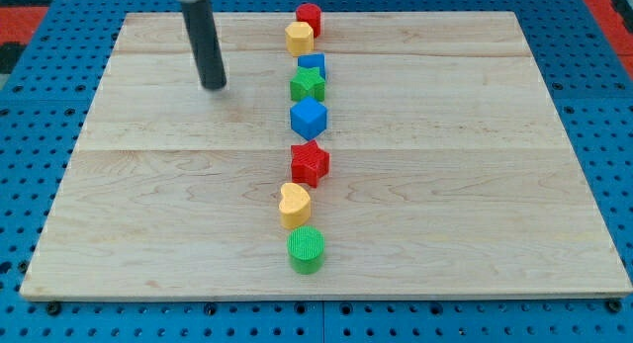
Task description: Move the red circle towards the center right
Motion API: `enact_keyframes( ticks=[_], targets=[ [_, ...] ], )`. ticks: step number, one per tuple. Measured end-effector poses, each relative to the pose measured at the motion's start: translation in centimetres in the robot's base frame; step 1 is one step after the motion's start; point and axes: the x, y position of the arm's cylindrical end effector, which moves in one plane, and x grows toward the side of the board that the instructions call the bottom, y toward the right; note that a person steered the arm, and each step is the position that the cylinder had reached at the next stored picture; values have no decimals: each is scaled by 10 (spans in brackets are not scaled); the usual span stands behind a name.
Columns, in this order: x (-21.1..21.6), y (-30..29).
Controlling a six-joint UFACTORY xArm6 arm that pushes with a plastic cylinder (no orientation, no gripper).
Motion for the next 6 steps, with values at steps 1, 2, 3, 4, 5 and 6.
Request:
enact_keyframes(
  ticks=[1, 2, 3, 4, 5, 6],
  targets=[
    [66, -2],
    [36, -8],
    [-48, -8],
    [-132, -8],
    [-183, 29],
    [-186, 45]
  ],
)
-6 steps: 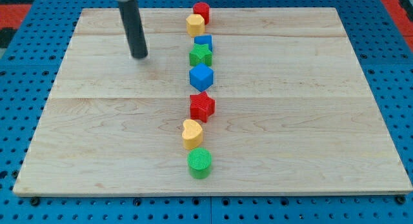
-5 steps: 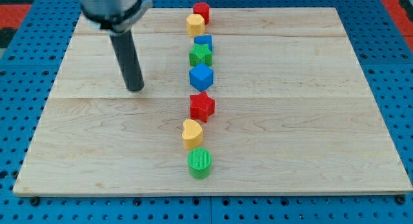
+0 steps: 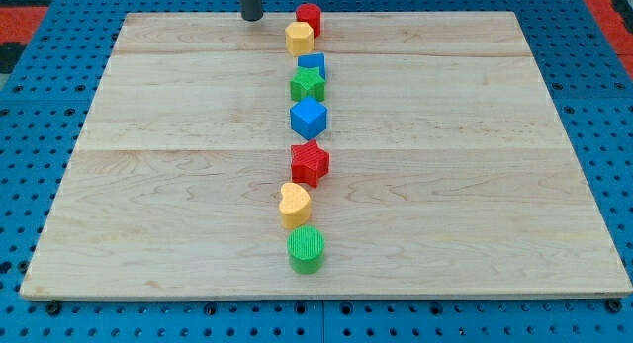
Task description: Move the red circle towards the center right
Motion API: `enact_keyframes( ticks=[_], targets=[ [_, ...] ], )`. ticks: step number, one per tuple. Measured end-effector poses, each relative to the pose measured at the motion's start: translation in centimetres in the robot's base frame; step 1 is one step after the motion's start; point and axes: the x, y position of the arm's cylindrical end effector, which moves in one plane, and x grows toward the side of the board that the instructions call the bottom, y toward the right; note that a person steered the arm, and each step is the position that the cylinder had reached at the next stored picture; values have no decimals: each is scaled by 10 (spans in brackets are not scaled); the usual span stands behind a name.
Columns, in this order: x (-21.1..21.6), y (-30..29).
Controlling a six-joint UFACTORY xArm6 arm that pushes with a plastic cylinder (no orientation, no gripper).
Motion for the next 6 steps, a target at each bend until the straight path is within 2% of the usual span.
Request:
enact_keyframes(
  ticks=[1, 2, 3, 4, 5, 6],
  targets=[
    [1, 86],
    [2, 203],
    [19, 257],
    [23, 230],
    [1, 199],
    [48, 199]
  ],
)
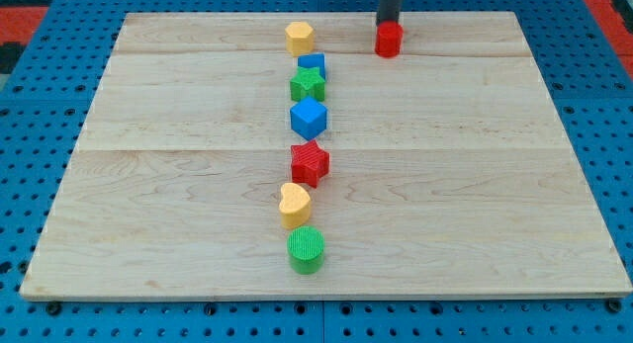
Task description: Move the red circle towards the center right
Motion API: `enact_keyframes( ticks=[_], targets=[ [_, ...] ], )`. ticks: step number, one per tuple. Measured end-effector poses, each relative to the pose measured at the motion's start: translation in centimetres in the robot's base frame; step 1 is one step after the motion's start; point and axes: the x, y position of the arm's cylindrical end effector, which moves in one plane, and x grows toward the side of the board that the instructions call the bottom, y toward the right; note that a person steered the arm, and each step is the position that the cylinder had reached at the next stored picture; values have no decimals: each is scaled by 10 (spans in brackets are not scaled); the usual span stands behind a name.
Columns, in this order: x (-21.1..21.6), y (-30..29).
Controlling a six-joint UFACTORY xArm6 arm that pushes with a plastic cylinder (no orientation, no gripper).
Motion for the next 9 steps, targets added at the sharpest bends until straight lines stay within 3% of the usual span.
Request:
enact_keyframes(
  ticks=[1, 2, 4, 6, 8, 9],
  targets=[
    [32, 13],
    [-11, 9],
    [61, -8],
    [69, -65],
    [120, 39],
    [113, 1]
  ],
)
